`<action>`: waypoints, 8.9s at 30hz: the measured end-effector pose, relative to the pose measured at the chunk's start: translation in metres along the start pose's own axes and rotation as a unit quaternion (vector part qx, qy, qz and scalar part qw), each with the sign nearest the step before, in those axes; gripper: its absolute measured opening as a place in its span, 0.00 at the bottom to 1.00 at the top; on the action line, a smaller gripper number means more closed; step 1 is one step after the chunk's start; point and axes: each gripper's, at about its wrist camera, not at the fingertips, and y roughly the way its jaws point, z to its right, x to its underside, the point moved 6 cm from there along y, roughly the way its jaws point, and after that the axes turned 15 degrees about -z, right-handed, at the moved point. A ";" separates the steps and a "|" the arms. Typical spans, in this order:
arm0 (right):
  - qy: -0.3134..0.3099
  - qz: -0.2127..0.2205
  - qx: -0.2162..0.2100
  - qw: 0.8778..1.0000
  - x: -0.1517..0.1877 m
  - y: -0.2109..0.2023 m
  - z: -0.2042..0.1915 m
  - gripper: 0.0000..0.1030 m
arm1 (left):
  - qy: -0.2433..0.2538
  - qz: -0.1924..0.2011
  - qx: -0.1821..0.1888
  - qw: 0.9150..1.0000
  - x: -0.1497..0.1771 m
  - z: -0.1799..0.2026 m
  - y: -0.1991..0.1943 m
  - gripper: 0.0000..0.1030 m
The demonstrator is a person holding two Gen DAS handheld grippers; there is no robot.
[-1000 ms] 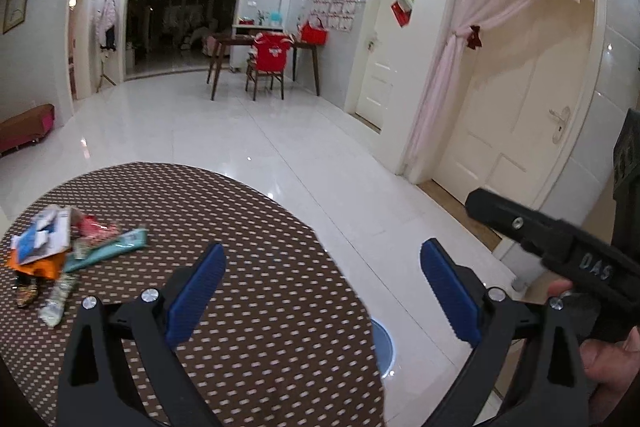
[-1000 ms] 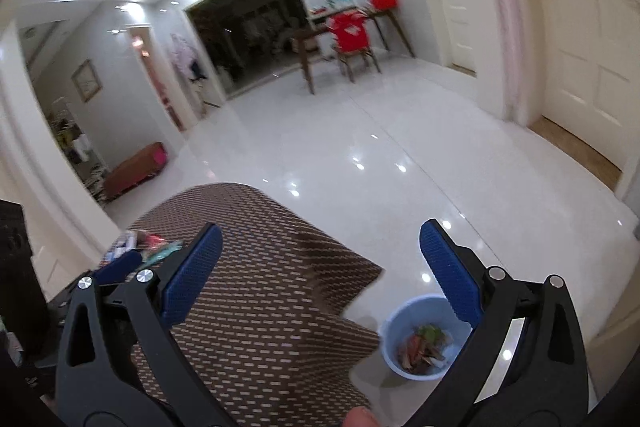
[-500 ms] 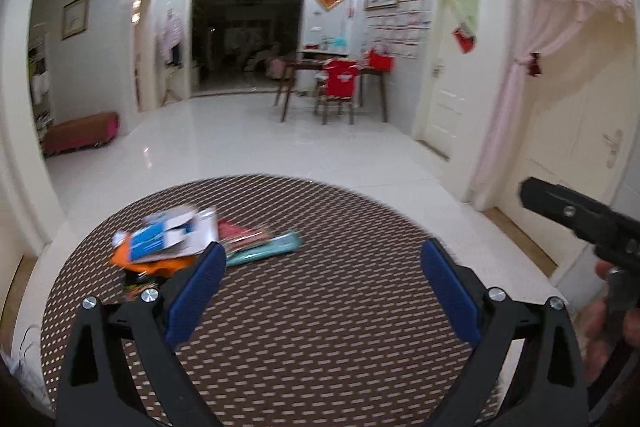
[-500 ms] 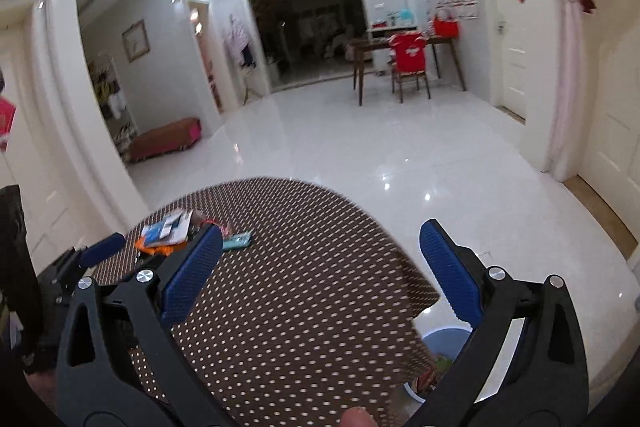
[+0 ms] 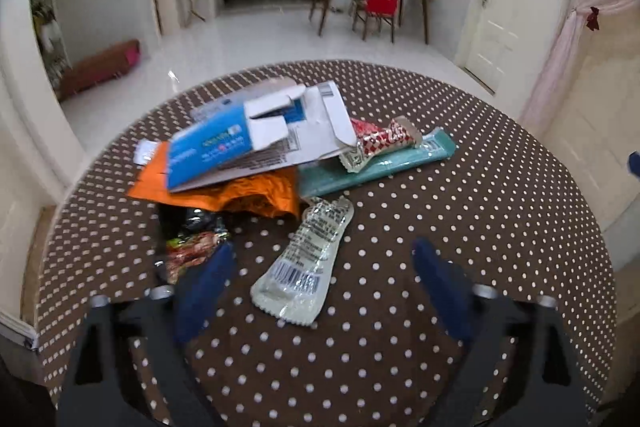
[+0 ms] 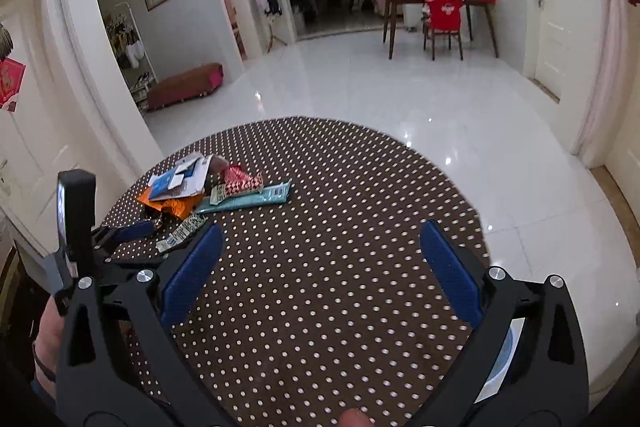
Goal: Collect trash
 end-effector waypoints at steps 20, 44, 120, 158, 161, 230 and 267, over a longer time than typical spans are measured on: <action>-0.023 -0.057 -0.020 0.998 -0.005 0.061 -0.050 0.94 | 0.003 0.022 0.025 0.999 0.027 -0.021 -0.016 0.07; -0.183 -0.094 -0.065 0.976 -0.070 0.150 -0.215 0.94 | -0.120 0.086 0.025 0.989 0.071 -0.140 -0.081 0.07; -0.073 -0.049 -0.081 0.993 0.031 0.016 -0.025 0.60 | -0.013 0.115 0.091 0.989 0.055 0.042 -0.106 0.07; -0.144 -0.046 -0.072 0.986 0.041 0.028 -0.008 0.13 | -0.002 0.106 0.097 0.990 0.049 0.082 -0.087 0.07; -0.135 -0.038 -0.071 0.988 0.042 0.024 -0.004 0.09 | -0.010 0.117 0.097 0.988 0.048 0.075 -0.094 0.07; 0.066 0.023 -0.142 0.987 0.031 -0.055 0.151 0.07 | 0.062 0.091 0.145 0.983 0.048 0.178 -0.082 0.07; 0.310 0.043 -0.086 0.946 0.157 -0.078 0.374 0.92 | 0.193 -0.095 0.232 0.949 0.024 0.426 0.073 0.12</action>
